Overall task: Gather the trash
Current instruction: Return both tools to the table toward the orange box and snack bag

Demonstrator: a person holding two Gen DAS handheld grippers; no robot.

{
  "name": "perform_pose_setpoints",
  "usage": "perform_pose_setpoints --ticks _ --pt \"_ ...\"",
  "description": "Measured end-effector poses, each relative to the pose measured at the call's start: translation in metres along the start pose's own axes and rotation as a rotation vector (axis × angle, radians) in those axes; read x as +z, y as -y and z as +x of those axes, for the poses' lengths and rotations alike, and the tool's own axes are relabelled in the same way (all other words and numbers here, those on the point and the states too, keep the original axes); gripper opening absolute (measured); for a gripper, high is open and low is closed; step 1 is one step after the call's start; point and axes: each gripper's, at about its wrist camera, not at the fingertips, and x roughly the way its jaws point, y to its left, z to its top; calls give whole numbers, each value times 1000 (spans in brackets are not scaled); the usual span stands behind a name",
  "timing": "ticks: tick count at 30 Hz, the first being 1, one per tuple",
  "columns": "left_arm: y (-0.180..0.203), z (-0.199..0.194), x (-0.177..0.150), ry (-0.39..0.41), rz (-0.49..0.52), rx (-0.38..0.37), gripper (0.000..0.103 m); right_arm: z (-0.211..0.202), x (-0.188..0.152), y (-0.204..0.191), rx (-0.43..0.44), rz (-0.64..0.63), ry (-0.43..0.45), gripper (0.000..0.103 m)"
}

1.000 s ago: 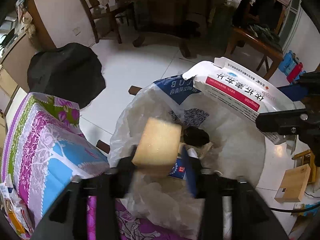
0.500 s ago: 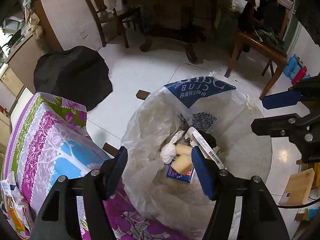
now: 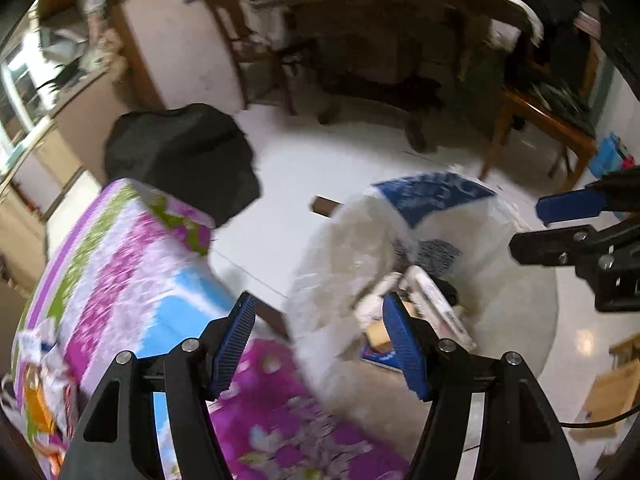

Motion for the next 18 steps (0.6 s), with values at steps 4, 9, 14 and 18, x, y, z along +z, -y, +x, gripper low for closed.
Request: perform_pose_setpoints --ticks 4,9,14,18 --pt "-27 -16 -15 28 -64 87 67 -9 -1 -22 -17 -22 112 50" --pt "-66 -42 -40 65 -150 197 67 -19 -4 -65 -21 -77 260 50" --pt "-102 -68 -69 97 -220 283 67 -24 -7 -110 29 -120 340 50" --pt "-130 -87 -92 109 -285 332 67 -23 -11 -146 53 -186 367 50"
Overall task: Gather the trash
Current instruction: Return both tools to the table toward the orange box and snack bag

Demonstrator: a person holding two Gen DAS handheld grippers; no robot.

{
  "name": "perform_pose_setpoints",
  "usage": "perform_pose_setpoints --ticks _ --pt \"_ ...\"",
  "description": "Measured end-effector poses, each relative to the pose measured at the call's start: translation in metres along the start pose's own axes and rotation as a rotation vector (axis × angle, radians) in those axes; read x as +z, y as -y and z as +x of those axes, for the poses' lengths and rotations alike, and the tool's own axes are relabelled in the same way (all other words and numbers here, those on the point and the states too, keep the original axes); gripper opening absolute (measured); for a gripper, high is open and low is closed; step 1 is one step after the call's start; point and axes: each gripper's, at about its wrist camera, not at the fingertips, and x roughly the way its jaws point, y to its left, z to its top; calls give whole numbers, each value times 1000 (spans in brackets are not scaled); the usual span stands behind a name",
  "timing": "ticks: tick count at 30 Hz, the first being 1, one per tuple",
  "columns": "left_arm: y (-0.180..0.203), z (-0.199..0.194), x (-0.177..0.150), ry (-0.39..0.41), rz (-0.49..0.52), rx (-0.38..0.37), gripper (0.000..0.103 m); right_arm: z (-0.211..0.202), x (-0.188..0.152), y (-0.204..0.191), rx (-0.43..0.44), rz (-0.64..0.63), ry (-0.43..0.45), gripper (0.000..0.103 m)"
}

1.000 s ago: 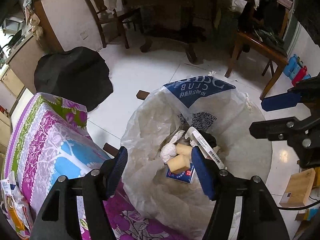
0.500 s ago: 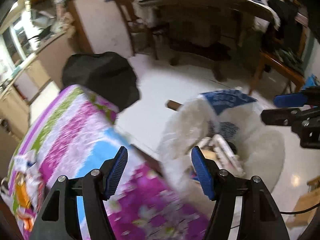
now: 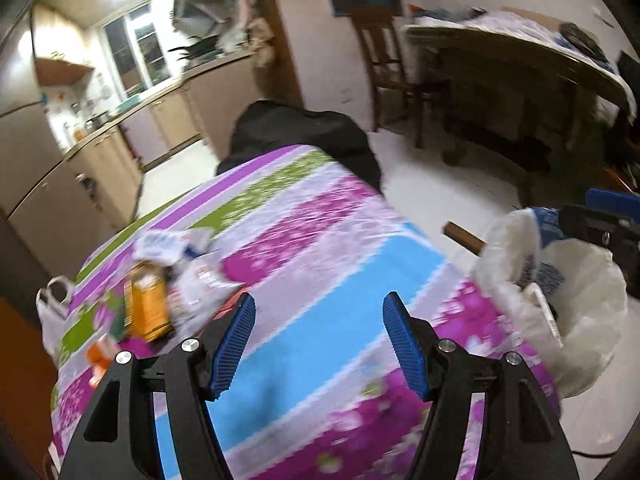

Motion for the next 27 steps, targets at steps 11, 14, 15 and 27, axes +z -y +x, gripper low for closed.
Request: perform_pose_setpoints --ticks 11,14,15,27 --pt "-82 -21 -38 10 -125 96 67 20 -6 -80 99 -67 -35 50" --pt "-108 -23 -53 -5 -167 117 67 24 -7 -102 127 -98 -42 50" --pt "-117 -22 -58 -12 -182 122 67 25 -8 -109 138 -112 -44 50" --pt "-251 -37 -113 -35 -261 62 70 43 -12 -161 227 -209 -87 57"
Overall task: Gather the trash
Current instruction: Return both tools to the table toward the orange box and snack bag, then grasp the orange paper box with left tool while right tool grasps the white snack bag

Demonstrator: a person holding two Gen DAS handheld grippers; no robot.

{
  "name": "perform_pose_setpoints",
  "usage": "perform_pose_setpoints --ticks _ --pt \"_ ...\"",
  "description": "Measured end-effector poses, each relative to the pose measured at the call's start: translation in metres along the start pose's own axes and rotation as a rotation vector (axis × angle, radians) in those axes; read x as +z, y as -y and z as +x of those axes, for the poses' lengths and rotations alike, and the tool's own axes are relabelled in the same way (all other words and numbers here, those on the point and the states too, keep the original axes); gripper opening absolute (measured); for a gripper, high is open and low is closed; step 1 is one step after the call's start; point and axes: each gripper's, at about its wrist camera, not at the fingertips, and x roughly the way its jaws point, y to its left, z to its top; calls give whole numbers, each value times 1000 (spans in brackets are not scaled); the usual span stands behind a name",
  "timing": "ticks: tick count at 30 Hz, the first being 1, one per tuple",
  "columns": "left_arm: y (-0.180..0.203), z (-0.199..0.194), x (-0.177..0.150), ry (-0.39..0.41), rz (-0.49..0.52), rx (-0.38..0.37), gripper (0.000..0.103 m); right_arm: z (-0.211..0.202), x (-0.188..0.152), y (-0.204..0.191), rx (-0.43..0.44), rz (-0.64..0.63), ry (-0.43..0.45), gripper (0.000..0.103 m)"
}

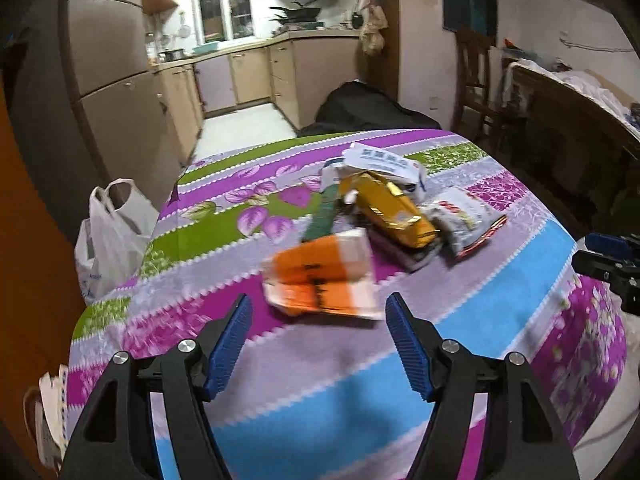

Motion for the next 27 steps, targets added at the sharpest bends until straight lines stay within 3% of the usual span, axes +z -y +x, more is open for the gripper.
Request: perform_pose_setpoints --ticks 5,10,16,19,22,23,24,25,26,27 --pt "-26 24 16 17 113 -56 71 21 5 -1 45 14 -37 58" --pt "-29 66 31 24 225 -156 71 42 19 -6 125 -6 -38 83" --pt "-17 91 36 15 305 -241 70 78 53 -20 173 -89 -39 88" --pt "-11 94 35 6 338 -278 52 100 67 -29 165 -130 -64 88" --pt "-7 98 33 6 337 -286 45 122 73 -34 154 -143 -114 88" --pt "-6 99 34 6 329 -294 38 129 72 -35 147 -138 -141 86" --pt "-7 98 34 9 318 -311 33 133 71 -35 152 -130 -160 77" --pt "-7 96 34 8 309 -328 16 136 69 -35 161 -125 -174 70" --pt "-6 95 33 3 304 -343 6 136 67 -34 169 -119 -173 68" --pt "-4 93 30 3 308 -341 6 135 65 -35 177 -114 -170 65"
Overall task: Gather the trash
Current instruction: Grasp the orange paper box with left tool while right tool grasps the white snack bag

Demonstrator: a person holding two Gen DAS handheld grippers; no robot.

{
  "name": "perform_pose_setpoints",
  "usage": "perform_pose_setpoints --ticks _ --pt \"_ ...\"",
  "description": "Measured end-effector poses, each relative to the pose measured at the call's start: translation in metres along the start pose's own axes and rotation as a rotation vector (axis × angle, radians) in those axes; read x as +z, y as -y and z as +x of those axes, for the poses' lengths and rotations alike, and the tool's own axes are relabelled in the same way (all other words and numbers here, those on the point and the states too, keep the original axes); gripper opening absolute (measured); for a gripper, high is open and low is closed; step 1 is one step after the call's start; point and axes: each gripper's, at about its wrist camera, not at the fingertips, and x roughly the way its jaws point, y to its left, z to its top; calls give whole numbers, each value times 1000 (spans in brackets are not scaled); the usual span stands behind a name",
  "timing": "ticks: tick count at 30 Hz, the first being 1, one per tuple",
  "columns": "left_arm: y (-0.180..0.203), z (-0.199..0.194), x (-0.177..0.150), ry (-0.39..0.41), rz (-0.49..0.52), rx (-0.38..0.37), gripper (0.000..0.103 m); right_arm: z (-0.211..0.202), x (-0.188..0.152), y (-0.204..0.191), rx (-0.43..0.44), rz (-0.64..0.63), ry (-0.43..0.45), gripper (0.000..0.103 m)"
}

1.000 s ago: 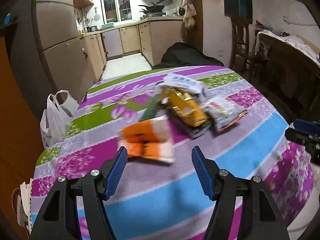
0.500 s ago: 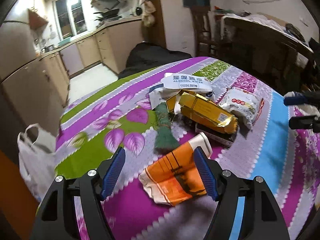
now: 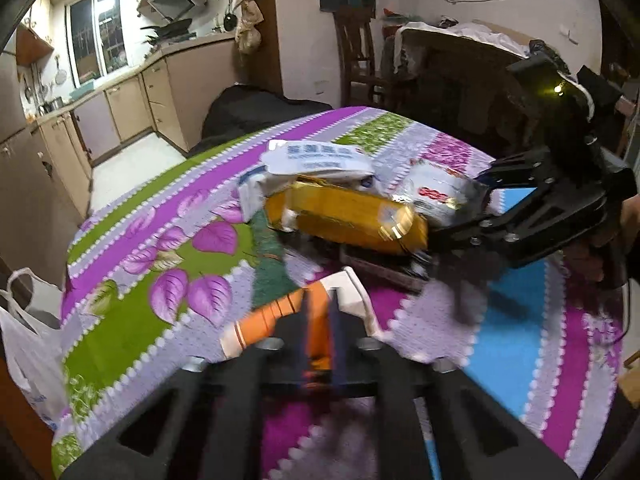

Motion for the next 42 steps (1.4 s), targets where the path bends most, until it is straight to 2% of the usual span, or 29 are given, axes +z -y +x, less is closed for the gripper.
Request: perform_pose_setpoints --ticks 1,3,7,10,16,19,21,23,24,26,28,30,33,34,35,36,38,42 --pt "3 -1 -2 3 12 9 5 -2 -3 -1 6 0 2 63" --pt "9 -4 -6 -4 25 -15 2 -6 -9 -2 4 -2 8 51" --pt "18 -17 -19 -25 34 -31 1 -20 -23 -4 23 6 15 44" --pt "23 -40 -32 -17 10 -83 1 -37 -39 -7 47 17 32 43" --pt "22 -64 -74 -122 -41 -39 1 -73 -65 -4 108 65 81 43" --pt "12 -78 -76 -72 -88 2 2 -92 -75 -1 137 112 119 43" --pt "2 -74 -66 -86 -152 26 17 -99 -77 0 154 138 137 43" --pt "-3 -64 -60 -108 -269 -7 55 -105 -79 -3 155 143 160 43" --pt "-6 -61 -56 -110 -317 -26 62 -108 -82 -4 159 147 169 43" --pt "-9 -57 -53 -71 -475 -67 77 -111 -88 -5 176 156 175 43" --pt "-8 -47 -52 -104 -564 -82 80 -109 -94 -7 173 158 171 43" --pt "0 -35 -52 -127 -627 -62 79 -107 -99 -6 185 166 166 43" --pt "6 -32 -45 -108 -655 14 65 -106 -103 -3 185 178 167 43" --pt "4 -31 -45 -108 -690 34 56 -106 -104 -2 189 185 168 43" --pt "3 -31 -45 -102 -713 49 37 -106 -105 0 191 189 169 43" --pt "3 -29 -45 -106 -731 67 33 -106 -106 1 189 191 171 43" --pt "3 -30 -45 -99 -763 106 16 -107 -107 2 188 193 177 43" --pt "9 -30 -44 -74 -785 138 12 -108 -107 2 183 188 180 43"
